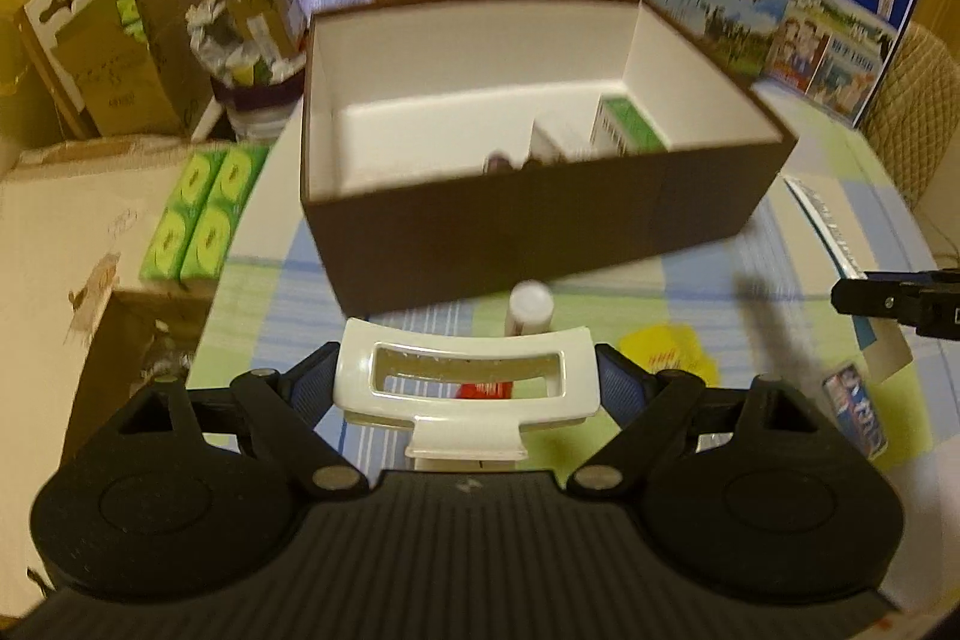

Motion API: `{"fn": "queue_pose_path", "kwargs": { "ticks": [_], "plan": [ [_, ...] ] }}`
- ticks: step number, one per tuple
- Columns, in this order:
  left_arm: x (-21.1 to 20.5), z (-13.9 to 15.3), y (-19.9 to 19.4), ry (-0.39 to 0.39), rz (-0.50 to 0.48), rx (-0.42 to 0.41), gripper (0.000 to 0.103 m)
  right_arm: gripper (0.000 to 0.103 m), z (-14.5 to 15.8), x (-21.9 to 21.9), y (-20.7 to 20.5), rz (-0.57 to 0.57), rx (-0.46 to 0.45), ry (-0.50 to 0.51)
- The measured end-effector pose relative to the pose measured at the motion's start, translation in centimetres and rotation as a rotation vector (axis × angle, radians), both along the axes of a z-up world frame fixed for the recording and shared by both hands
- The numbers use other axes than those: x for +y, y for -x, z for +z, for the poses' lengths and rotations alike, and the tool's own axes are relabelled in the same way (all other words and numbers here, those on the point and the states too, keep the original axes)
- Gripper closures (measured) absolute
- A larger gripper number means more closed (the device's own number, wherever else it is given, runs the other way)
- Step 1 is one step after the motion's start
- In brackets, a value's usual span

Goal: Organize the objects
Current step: 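Lift and carry the white handle and white tube over the brown box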

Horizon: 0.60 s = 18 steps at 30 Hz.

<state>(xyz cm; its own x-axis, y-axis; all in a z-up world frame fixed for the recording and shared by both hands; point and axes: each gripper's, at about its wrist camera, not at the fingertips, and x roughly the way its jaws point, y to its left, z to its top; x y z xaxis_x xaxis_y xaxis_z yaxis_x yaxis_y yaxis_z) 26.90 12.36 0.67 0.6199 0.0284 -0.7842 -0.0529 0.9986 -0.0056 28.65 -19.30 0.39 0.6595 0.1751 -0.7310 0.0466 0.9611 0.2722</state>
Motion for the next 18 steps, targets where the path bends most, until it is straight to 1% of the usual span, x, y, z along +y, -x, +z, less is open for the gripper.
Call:
{"fn": "queue_pose_path", "kwargs": {
  "ticks": [9, 13, 18],
  "plan": [
    [0.2, 2.7, -2.8, -0.018, 0.001, -0.079, 0.018, 0.068, 3.4, 0.2, -3.1, 0.040, -0.094, 0.015],
    [0.3, 3.5, -4.7, -0.032, 0.008, -0.108, 0.018, 0.068, 5.0, 0.4, -5.4, 0.058, -0.143, 0.037],
    [0.7, 4.6, -7.2, -0.042, 0.016, -0.141, 0.018, 0.068, 6.3, 0.3, -8.3, 0.065, -0.174, 0.057]
  ]
}}
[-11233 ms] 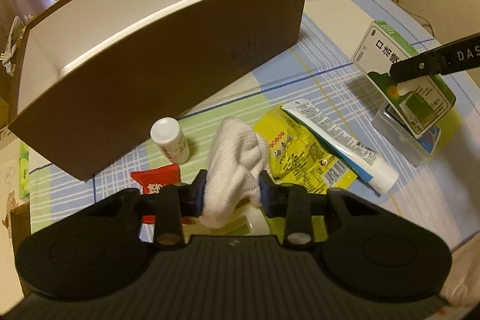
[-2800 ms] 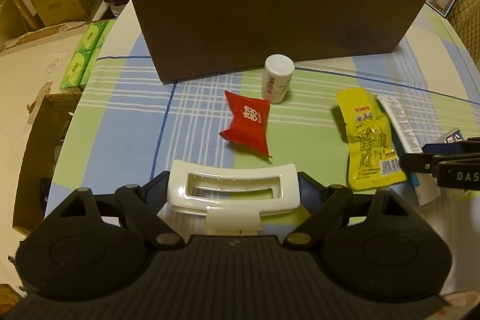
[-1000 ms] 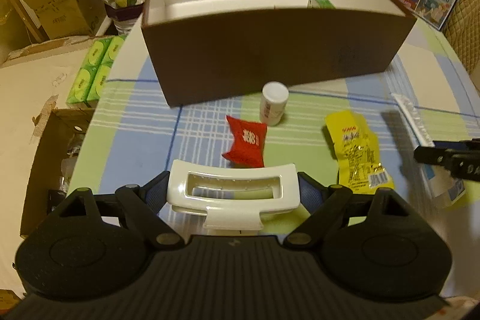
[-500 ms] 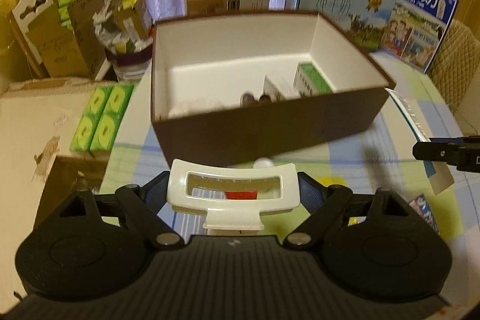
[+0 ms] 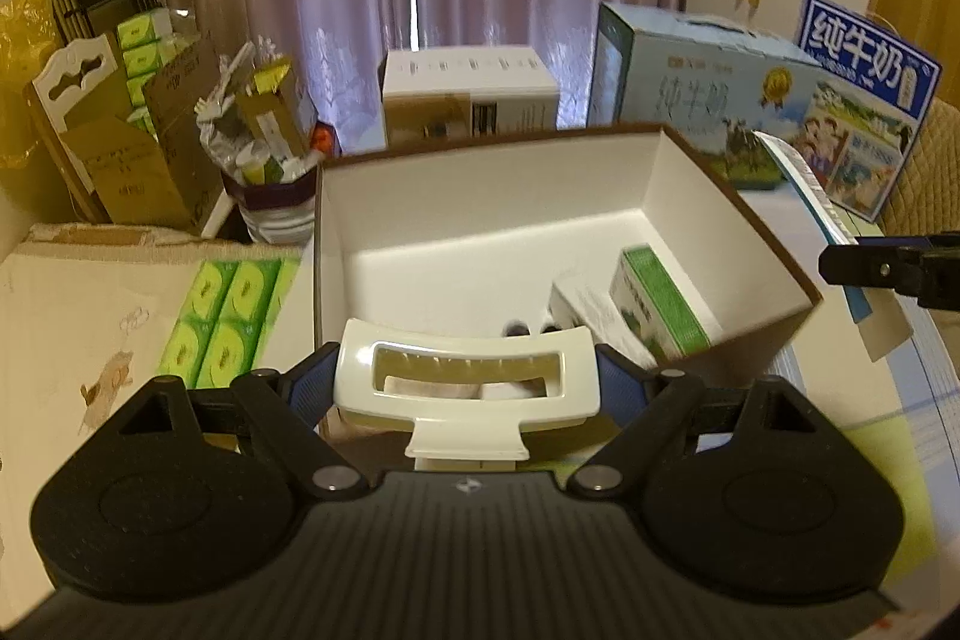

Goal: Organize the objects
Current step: 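Lift and carry the white handle and white tube over the brown box, then lower both tools into the box and open them, releasing handle and tube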

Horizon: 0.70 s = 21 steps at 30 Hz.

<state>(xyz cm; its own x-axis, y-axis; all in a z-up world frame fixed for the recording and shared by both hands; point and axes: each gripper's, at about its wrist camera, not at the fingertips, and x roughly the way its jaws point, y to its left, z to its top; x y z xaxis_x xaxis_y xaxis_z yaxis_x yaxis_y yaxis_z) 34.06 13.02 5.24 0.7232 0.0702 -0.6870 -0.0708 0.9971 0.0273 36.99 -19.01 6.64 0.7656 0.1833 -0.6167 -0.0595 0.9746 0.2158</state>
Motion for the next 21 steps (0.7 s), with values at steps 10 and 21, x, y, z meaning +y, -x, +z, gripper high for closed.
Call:
{"fn": "queue_pose_path", "kwargs": {
  "ticks": [10, 21],
  "plan": [
    [0.2, 0.9, -4.6, -0.035, 0.007, -0.024, 0.018, 0.068, 0.0, -0.8, -4.7, -0.009, 0.003, 0.052],
    [0.1, -0.2, -8.9, -0.054, -0.008, -0.008, 0.018, 0.068, -2.3, -1.5, -8.4, -0.031, 0.060, 0.093]
  ]
}}
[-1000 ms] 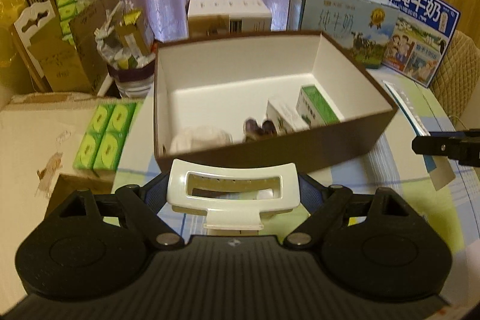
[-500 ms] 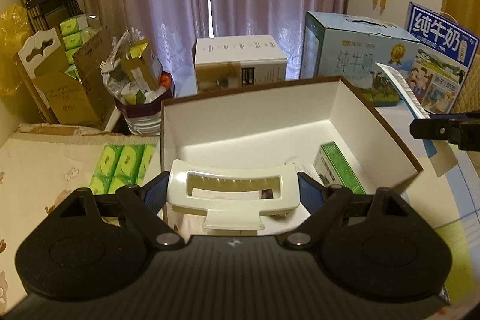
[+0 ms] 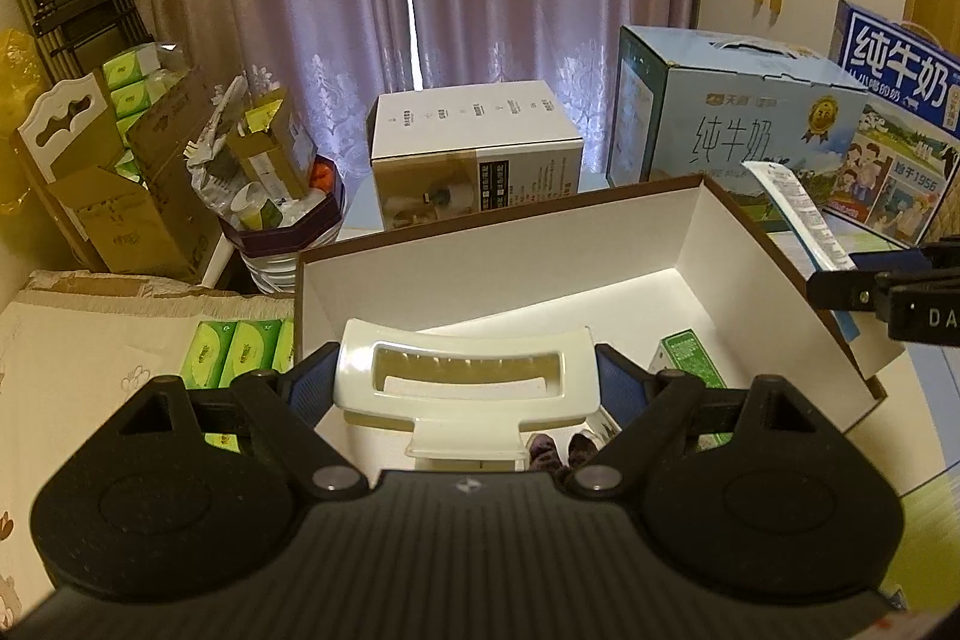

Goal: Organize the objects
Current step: 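Lower both tools into the box and open them, releasing handle and tube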

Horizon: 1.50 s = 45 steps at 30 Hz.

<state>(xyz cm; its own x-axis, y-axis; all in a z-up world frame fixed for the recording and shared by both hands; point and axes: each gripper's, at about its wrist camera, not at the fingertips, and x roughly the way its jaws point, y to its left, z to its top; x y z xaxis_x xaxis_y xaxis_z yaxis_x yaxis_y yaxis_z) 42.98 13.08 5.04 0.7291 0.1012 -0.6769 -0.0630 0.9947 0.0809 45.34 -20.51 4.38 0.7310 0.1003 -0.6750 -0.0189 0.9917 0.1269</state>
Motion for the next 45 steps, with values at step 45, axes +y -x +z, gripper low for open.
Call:
{"fn": "queue_pose_path", "kwargs": {
  "ticks": [45],
  "plan": [
    [1.6, -7.9, -9.8, -0.061, 0.022, 0.173, 0.018, 0.067, -7.4, 0.8, -8.9, 0.033, 0.108, 0.190]
  ]
}}
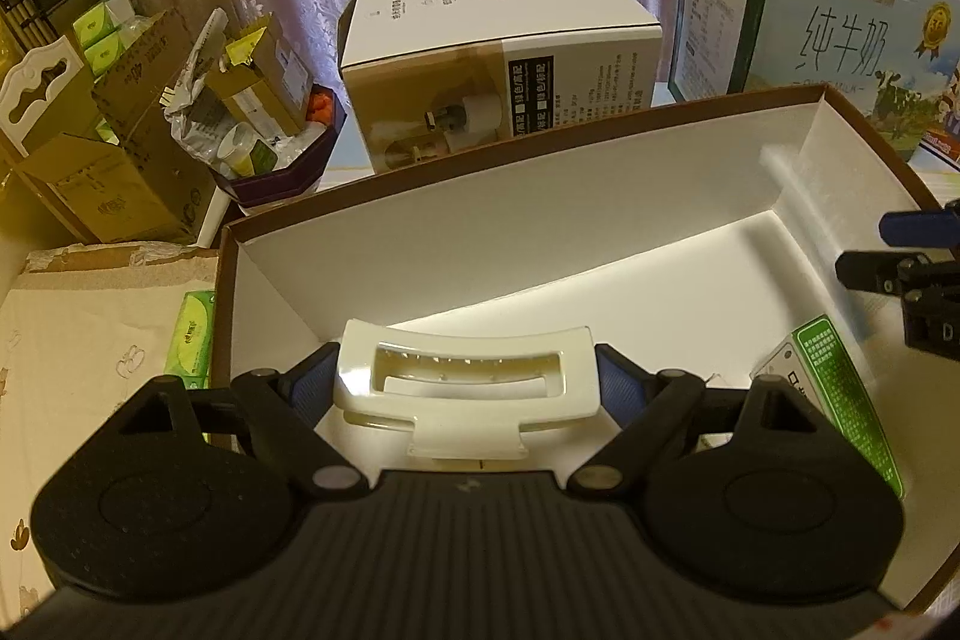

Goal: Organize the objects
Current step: 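Lower both tools into the box and open them, releasing handle and tube, then withdraw both tools from the box back toward the table items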

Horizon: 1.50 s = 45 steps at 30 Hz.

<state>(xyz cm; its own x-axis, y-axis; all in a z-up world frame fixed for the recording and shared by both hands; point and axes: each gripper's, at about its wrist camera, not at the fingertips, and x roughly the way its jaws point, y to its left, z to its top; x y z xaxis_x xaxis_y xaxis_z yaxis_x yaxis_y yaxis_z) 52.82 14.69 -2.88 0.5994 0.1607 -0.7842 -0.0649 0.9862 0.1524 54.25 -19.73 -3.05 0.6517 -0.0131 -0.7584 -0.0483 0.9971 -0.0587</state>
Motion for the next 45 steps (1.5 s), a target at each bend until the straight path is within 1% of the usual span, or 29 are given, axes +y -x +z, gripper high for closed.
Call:
{"fn": "queue_pose_path", "kwargs": {
  "ticks": [12, 17, 18, 21, 25, 34, 45],
  "plan": [
    [0.0, -0.4, -0.2, -0.008, 0.006, 0.004, 0.018, 0.062, -0.2, -0.3, 0.2, 0.003, 0.007, -0.015],
    [0.0, -0.2, -0.3, -0.016, 0.006, -0.013, 0.018, 0.061, 0.0, -0.2, 0.2, 0.005, 0.003, -0.018],
    [0.1, -0.2, -0.4, -0.016, 0.005, -0.015, 0.017, 0.061, 0.0, -0.2, 0.2, 0.005, 0.003, -0.019],
    [0.2, 0.0, -0.5, -0.019, 0.011, -0.035, 0.009, 0.058, 0.2, -0.1, 0.3, 0.013, 0.001, -0.020],
    [0.5, 0.4, -0.4, -0.006, 0.020, -0.046, 0.005, 0.053, 0.3, 0.0, 0.5, 0.019, -0.005, -0.015],
    [1.0, 0.9, 0.0, 0.012, 0.034, -0.047, 0.003, 0.046, 0.7, 0.0, 0.8, 0.020, -0.015, -0.019],
    [1.1, 2.4, 1.4, 0.039, 0.039, -0.070, 0.002, 0.041, 1.2, -0.4, 2.3, 0.025, -0.025, -0.040]
  ]
}}
